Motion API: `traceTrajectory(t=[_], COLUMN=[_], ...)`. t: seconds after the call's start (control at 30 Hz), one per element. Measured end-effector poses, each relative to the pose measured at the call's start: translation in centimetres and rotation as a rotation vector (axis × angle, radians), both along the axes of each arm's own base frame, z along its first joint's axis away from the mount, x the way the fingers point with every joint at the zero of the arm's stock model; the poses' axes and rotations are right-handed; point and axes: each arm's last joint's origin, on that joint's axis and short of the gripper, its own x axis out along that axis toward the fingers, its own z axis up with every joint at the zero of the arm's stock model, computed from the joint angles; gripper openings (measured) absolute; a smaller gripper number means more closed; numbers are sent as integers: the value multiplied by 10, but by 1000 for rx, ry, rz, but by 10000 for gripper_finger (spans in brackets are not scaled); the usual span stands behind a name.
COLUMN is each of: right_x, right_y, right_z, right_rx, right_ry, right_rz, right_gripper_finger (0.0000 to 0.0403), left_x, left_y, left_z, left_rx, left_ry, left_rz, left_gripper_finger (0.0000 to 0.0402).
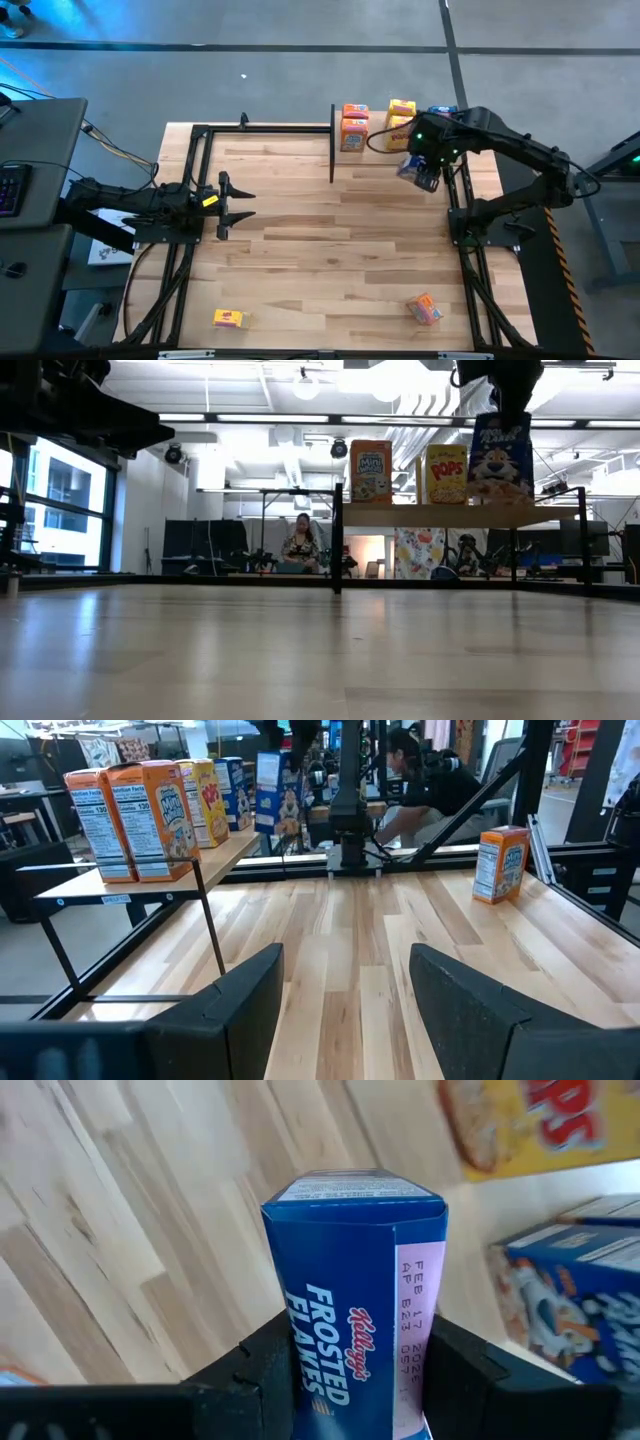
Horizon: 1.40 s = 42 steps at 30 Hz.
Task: Stack cereal on shelf
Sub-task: Put the blue cereal box on the shelf aligned with the other blue cereal boxes
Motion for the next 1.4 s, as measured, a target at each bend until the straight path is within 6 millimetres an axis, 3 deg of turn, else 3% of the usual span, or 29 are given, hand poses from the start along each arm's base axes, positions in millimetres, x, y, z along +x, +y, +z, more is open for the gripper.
traceTrajectory(t=[0.27,0.63,1.4], right_x=[-7,-17,-23], right_y=[-5,-23,-28], right_z=[16,16,17], right_rx=[-37,-64,-113], right_ry=[-53,-28,4], right_rz=[-5,-16,27], right_gripper_finger=[158,158,158], left_x=[0,0,0], left_y=[0,0,0], left_z=[0,0,0], left_rx=[0,0,0], left_ry=[0,0,0], left_rz=[0,0,0], left_gripper_finger=[207,207,207])
